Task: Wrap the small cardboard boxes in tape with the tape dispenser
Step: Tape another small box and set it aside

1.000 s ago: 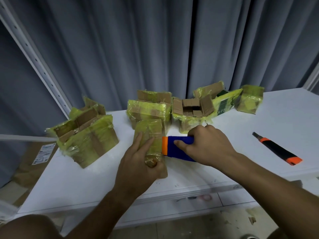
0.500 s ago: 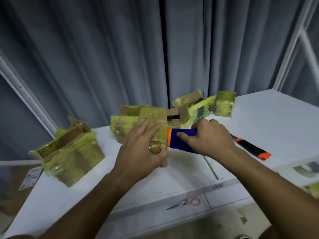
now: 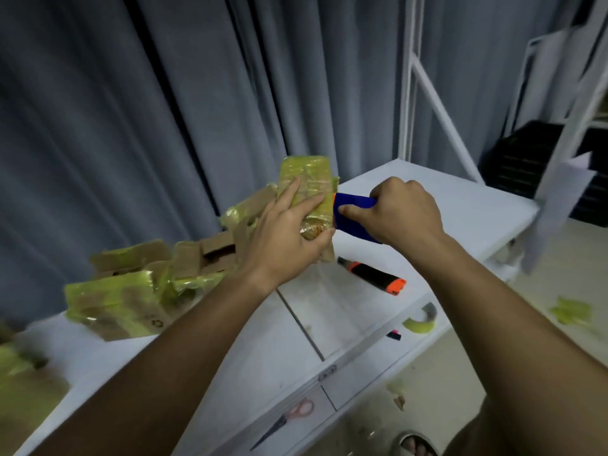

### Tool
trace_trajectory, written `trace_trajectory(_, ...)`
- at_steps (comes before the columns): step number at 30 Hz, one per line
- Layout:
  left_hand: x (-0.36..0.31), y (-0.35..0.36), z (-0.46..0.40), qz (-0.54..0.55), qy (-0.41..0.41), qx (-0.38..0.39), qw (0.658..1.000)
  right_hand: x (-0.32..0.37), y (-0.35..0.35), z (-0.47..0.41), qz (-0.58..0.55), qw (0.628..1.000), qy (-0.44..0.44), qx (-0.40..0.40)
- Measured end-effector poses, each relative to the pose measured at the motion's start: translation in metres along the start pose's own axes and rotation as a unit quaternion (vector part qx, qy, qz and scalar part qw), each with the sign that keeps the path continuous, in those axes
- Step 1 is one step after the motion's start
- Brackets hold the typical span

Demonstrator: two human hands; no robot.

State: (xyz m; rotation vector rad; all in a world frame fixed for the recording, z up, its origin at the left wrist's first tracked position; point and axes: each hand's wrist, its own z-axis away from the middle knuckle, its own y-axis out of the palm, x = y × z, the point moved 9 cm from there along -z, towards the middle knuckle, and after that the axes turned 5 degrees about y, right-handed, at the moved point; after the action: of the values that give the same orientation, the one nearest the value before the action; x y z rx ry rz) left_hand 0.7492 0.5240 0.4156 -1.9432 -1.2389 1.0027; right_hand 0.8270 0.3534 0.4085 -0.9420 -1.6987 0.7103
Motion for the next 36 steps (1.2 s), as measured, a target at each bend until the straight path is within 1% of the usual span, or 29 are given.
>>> trace_trajectory(4,-0.005,0.044,-0.038,0.03,0.03,0.009,0.999,-0.041,-0.002,-0.026,0.0,0.999,0.045,-0.02)
trace_trajectory(12,0.011,0.132,-0.103,0.056,0.034,0.047,0.997,-0.102,0.002,-0.064,-0.027,0.988,0.137,-0.069)
trace_trajectory(20,0.044,0.208,-0.172,0.086,0.029,0.061,0.994,-0.144,0.03,-0.085,-0.05,0.977,0.19,-0.084)
trace_trajectory(26,0.074,0.27,-0.211,0.077,0.015,0.085,0.993,-0.146,0.051,-0.109,-0.074,0.973,0.196,-0.095)
trace_trajectory(28,0.083,0.282,-0.22,0.061,0.01,0.089,0.994,-0.145,0.054,-0.114,-0.068,0.975,0.19,-0.096)
trace_trajectory(30,0.091,0.287,-0.229,0.023,0.003,0.092,0.995,-0.145,0.058,-0.115,-0.065,0.976,0.187,-0.094)
trace_trajectory(33,0.098,0.286,-0.236,-0.026,-0.007,0.119,0.993,-0.148,0.059,-0.114,-0.056,0.977,0.184,-0.092)
trace_trajectory(36,0.096,0.276,-0.235,-0.021,-0.012,0.137,0.99,-0.148,0.054,-0.111,-0.055,0.977,0.186,-0.087)
